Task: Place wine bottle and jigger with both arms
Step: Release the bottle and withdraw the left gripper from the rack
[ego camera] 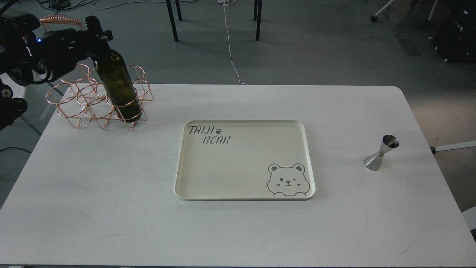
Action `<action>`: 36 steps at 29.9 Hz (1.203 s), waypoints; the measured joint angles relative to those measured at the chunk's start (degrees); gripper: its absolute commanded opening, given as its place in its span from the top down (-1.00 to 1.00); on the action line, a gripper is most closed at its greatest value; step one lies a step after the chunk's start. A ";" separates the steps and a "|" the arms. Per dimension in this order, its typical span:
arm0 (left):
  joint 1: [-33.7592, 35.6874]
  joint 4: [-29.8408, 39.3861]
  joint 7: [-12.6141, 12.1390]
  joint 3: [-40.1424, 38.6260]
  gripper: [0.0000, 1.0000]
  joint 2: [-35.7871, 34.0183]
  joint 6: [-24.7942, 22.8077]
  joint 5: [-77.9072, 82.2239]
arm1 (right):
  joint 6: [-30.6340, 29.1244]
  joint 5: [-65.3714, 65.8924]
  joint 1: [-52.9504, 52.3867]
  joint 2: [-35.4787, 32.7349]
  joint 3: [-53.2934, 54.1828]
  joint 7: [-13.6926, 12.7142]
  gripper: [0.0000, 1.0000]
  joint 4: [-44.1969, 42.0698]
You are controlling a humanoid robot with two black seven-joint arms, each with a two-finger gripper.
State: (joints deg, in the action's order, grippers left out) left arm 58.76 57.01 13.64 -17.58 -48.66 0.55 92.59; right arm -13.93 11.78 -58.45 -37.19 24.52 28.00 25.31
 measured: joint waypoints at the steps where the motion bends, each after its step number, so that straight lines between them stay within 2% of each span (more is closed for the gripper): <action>1: -0.13 -0.12 -0.04 0.00 -0.58 0.06 0.14 -0.32 | 0.00 0.00 0.00 0.00 0.00 0.00 -0.93 0.05; 3: -0.26 -0.21 -0.08 0.00 -0.63 0.22 0.27 -0.98 | 0.01 0.00 0.00 0.00 0.00 0.00 -0.93 0.09; 7: -0.30 -0.31 -0.08 -0.06 -0.93 0.27 0.30 -2.69 | 0.01 0.00 -0.03 -0.02 0.00 0.00 -0.93 0.10; 8: -0.29 -0.30 -0.10 -0.31 -0.95 0.27 0.30 -3.60 | 0.01 0.00 -0.06 -0.05 0.00 0.00 -0.93 0.13; 11: -0.04 -0.30 -0.03 -1.44 -0.95 -0.09 0.32 -9.53 | -0.02 0.00 -0.07 -0.08 0.00 0.00 -0.93 0.17; 20: 0.42 -4.28 0.31 -3.52 -0.96 -3.15 -0.13 -47.52 | -2.71 0.00 0.19 -0.36 0.63 0.00 -0.97 -0.34; 25: 0.30 -8.43 0.33 -3.57 -0.96 -3.25 -1.03 -66.23 | -0.32 0.00 0.95 -0.36 0.69 0.00 -0.98 -1.17; 36: -1.98 -16.64 0.43 -3.55 -0.96 0.88 -11.35 -95.35 | 0.19 -9.44 5.76 0.32 0.98 0.00 -0.98 -3.67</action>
State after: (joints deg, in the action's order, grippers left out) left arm 56.78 40.37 14.07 -21.12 -47.78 -10.80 -2.76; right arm -13.74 2.34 -52.70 -36.88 25.50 28.00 21.64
